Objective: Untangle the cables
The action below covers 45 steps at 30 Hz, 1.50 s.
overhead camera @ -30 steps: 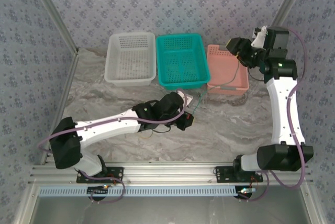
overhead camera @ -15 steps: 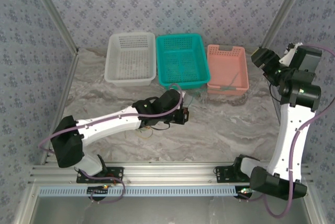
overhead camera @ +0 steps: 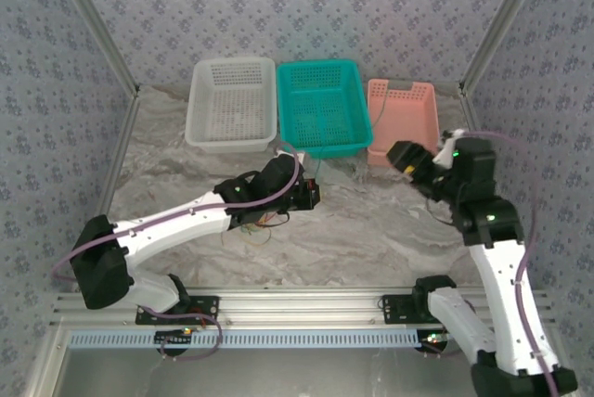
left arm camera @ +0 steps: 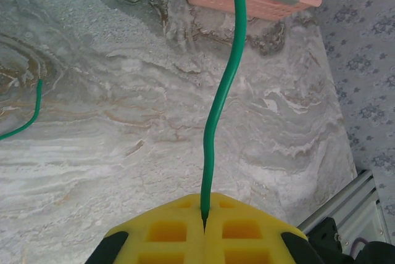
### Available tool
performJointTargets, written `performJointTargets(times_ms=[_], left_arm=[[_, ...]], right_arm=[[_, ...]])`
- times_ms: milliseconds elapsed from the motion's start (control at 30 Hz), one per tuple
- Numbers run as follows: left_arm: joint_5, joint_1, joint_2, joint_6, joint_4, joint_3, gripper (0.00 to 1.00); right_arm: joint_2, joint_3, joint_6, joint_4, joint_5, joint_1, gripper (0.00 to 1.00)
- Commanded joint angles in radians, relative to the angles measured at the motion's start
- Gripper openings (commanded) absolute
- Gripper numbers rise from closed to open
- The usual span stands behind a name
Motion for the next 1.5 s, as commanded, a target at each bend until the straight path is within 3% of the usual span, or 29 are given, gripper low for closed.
performJointTargets(times_ms=[0,133,400,500,633,733,800,833,867,900,967,1067,1167,1467], left_arm=[[0.023,0.0,-0.016,-0.018,0.076,-0.022,0.0],[0.034,-0.021,-0.023,-0.017,0.099,-0.018,0.0],[0.033,-0.069,-0.029,-0.019,0.111,-0.013,0.0],[0.027,-0.082,-0.023,-0.022,0.117,-0.013,0.0],[0.018,-0.093,-0.014,-0.026,0.118,-0.012,0.0],[0.025,-0.096,-0.008,-0.024,0.128,-0.009,0.0],[0.031,-0.096,-0.002,-0.024,0.117,0.003,0.02],[0.019,-0.095,-0.003,-0.024,0.093,0.011,0.17],[-0.003,-0.096,-0.013,-0.024,0.065,0.013,0.4],[-0.034,-0.096,-0.028,-0.022,0.037,0.012,0.53],[-0.108,-0.093,-0.082,-0.018,-0.018,-0.007,0.64],[-0.152,-0.073,-0.16,-0.009,-0.068,-0.049,0.65],[-0.168,-0.054,-0.224,0.014,-0.111,-0.074,0.64],[-0.221,-0.037,-0.406,0.041,-0.208,-0.179,0.62]], right_arm=[[0.03,-0.073,0.139,0.258,0.117,0.149,0.81],[0.153,-0.086,0.155,0.367,0.168,0.232,0.8],[0.355,-0.034,0.186,0.471,0.208,0.254,0.68],[0.397,-0.002,0.179,0.466,0.223,0.252,0.5],[0.415,0.024,0.155,0.409,0.254,0.247,0.14],[0.402,0.03,0.123,0.376,0.27,0.234,0.0],[0.391,0.053,0.073,0.337,0.268,0.202,0.0],[0.387,0.07,0.037,0.307,0.262,0.173,0.0],[0.387,0.091,-0.004,0.275,0.245,0.137,0.0],[0.391,0.11,-0.041,0.248,0.227,0.102,0.0],[0.41,0.151,-0.128,0.203,0.174,0.008,0.0],[0.491,0.235,-0.235,0.183,0.077,-0.119,0.0],[0.619,0.339,-0.337,0.136,0.064,-0.183,0.0],[0.977,0.546,-0.4,0.148,0.101,-0.239,0.0]])
